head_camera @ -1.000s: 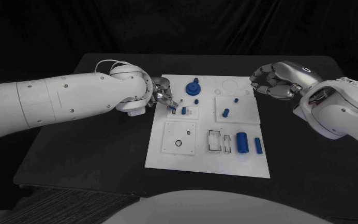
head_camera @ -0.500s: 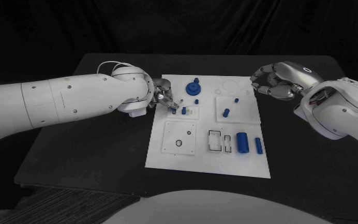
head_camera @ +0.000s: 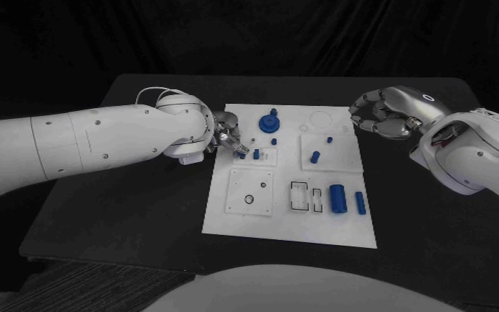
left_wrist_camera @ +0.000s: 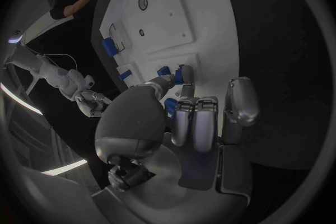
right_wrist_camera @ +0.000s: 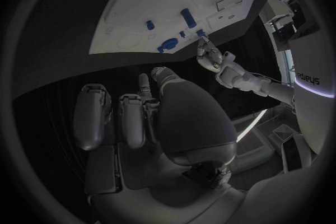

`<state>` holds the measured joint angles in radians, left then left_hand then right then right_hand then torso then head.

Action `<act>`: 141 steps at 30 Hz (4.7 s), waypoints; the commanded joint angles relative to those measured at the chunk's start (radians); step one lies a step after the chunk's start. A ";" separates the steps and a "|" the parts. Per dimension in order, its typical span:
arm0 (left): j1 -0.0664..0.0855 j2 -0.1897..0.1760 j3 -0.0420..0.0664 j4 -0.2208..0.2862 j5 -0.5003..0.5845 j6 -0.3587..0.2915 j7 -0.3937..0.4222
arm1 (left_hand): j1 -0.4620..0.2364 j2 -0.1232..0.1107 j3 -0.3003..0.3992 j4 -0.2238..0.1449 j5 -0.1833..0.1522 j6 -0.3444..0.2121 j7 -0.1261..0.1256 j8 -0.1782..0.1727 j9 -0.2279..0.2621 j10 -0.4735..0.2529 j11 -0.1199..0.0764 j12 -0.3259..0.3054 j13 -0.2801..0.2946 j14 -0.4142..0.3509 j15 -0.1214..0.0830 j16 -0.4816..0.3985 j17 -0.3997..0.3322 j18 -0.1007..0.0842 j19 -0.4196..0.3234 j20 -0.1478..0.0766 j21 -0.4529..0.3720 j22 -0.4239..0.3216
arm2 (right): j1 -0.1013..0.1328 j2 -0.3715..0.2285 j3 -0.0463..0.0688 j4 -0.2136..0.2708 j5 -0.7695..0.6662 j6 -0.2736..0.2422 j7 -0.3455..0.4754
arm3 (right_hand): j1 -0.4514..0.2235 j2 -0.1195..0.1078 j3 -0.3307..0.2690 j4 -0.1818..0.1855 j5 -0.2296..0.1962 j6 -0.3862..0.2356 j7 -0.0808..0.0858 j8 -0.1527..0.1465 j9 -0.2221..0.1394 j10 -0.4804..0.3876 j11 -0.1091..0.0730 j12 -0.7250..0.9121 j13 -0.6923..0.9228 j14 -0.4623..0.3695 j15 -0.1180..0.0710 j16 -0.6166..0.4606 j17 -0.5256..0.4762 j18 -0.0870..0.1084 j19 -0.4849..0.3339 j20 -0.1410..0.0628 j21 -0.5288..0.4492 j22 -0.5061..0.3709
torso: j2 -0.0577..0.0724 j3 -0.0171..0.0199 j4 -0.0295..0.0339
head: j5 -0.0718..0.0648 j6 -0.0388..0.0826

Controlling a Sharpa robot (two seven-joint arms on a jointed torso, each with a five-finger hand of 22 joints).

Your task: Assemble the parts on the task board

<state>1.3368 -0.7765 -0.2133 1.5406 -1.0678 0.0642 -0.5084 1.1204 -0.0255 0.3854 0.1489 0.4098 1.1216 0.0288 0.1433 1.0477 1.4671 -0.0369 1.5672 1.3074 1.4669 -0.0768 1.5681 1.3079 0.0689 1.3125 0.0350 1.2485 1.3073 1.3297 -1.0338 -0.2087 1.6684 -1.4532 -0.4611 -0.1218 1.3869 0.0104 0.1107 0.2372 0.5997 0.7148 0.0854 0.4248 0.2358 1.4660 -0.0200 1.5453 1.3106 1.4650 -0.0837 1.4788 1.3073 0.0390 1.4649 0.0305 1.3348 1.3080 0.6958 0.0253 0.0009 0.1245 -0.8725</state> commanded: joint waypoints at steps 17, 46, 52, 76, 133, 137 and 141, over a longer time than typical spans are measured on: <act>-0.010 0.002 0.001 -0.014 0.000 0.027 0.020 | -0.004 0.001 0.009 -0.003 0.006 0.000 -0.006 -0.001 0.002 0.104 -0.003 0.004 0.263 0.104 -0.004 0.003 0.263 0.020 -0.007 -0.001 -0.008 0.075 | -0.006 -0.004 0.001 0.004 -0.001 0.010 -0.005 | 0.006 -0.001 0.006 -0.002 0.005 0.003 0.001 -0.003 -0.001 0.075 0.006 -0.004 0.223 0.077 0.006 -0.004 0.129 0.015 0.013 0.003 -0.004 0.190 | -0.001 -0.0005 -0.0004 | 0.002 0.000; -0.018 0.017 0.001 -0.024 0.000 0.058 0.050 | -0.068 -0.002 -0.041 0.019 -0.221 0.000 0.001 0.001 0.021 0.104 0.004 0.004 0.263 0.104 0.003 0.003 0.263 0.021 -0.013 0.006 -0.030 0.080 | -0.008 -0.003 0.001 0.003 0.012 0.009 -0.003 | 0.007 0.000 0.009 -0.004 0.005 0.005 0.001 -0.003 -0.002 0.074 0.006 -0.005 0.221 0.076 0.006 -0.006 0.126 0.016 0.013 0.003 -0.007 0.190 | 0.000 0.0001 -0.0012 | 0.006 0.000; -0.018 0.019 0.001 -0.029 0.000 0.069 0.033 | -0.118 0.000 -0.105 0.064 -0.283 -0.004 0.007 -0.003 0.022 0.104 0.009 0.004 0.263 0.104 0.007 0.003 0.263 0.022 -0.012 0.009 -0.035 0.083 | -0.008 -0.003 0.001 0.003 0.012 0.009 -0.003 | 0.007 0.000 0.009 -0.004 0.005 0.005 0.001 -0.003 -0.002 0.074 0.006 -0.005 0.221 0.076 0.006 -0.006 0.126 0.016 0.013 0.003 -0.007 0.190 | 0.000 0.0007 -0.0001 | 0.004 0.000; -0.019 0.019 0.001 -0.038 0.000 0.057 0.016 | -0.209 0.041 -0.240 0.140 -0.353 -0.047 0.011 0.059 0.115 0.104 0.013 0.004 0.263 0.104 0.011 0.003 0.263 0.023 -0.007 0.013 -0.050 0.095 | -0.008 -0.003 0.001 0.002 0.012 0.015 -0.003 | 0.007 0.000 0.009 -0.004 0.005 0.005 0.001 -0.003 -0.002 0.074 0.006 -0.005 0.221 0.076 0.006 -0.006 0.126 0.016 0.013 0.003 -0.007 0.190 | -0.001 0.0012 0.0008 | 0.004 0.000; -0.046 0.185 0.001 -0.307 -0.688 -0.344 0.830 | 0.363 -0.021 -0.256 -0.040 -0.251 -0.305 -0.030 -0.057 -0.676 -0.785 0.070 -1.135 -0.972 -0.206 0.061 -0.223 -0.254 0.022 -0.005 0.075 -0.108 0.143 | -0.022 -0.007 0.001 -0.008 0.017 0.011 0.010 | 0.007 -0.002 0.013 -0.006 0.006 0.007 0.001 -0.002 -0.003 0.051 0.006 -0.031 0.189 0.076 0.006 -0.008 0.124 0.016 0.012 0.002 -0.009 0.189 | 0.001 -0.0042 -0.0017 | -0.016 0.000; -0.051 0.194 0.001 -0.311 -0.689 -0.337 0.825 | 0.361 -0.023 -0.244 -0.037 -0.248 -0.281 -0.014 -0.055 -0.687 -0.754 0.063 -1.134 -0.981 -0.203 0.058 -0.222 -0.255 0.021 0.000 0.073 -0.104 0.144 | -0.022 -0.008 0.001 -0.007 0.017 0.012 0.009 | 0.007 -0.003 0.013 -0.006 0.006 0.007 0.001 -0.002 -0.003 0.049 0.006 -0.033 0.187 0.076 0.006 -0.008 0.123 0.016 0.012 0.002 -0.010 0.189 | 0.001 -0.0031 -0.0001 | -0.018 0.000; -0.056 0.203 0.001 -0.316 -0.689 -0.331 0.822 | 0.363 -0.026 -0.230 -0.036 -0.245 -0.256 -0.003 -0.051 -0.695 -0.721 0.056 -1.133 -0.986 -0.198 0.053 -0.219 -0.253 0.020 0.006 0.072 -0.096 0.146 | -0.022 -0.009 0.001 -0.007 0.017 0.012 0.009 | 0.007 -0.003 0.013 -0.006 0.006 0.007 0.001 -0.002 -0.003 0.049 0.006 -0.033 0.187 0.076 0.006 -0.008 0.123 0.016 0.012 0.002 -0.010 0.189 | 0.001 -0.0027 -0.0005 | -0.019 0.000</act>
<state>1.2832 -0.5777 -0.2130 1.2263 -1.7465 -0.2815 0.3166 1.4803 -0.0484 0.1510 0.1130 0.1588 0.8612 0.0251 0.0872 0.3534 0.7411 0.0200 0.4288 0.3224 1.2653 -0.0214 1.3435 1.0545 0.0994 1.3137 0.1060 1.1482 1.3074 1.3103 -1.0418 -0.2086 1.6605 -1.4345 -0.4510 -0.1148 1.3866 0.0101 0.1162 0.2317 0.5996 0.7148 0.0855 0.4248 0.2346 1.4659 -0.0199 1.5143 1.3108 1.4650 -0.0837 1.4751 1.3073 0.0391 1.4649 0.0305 1.3289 1.3077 0.6967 0.0216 0.0001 0.1057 -0.8725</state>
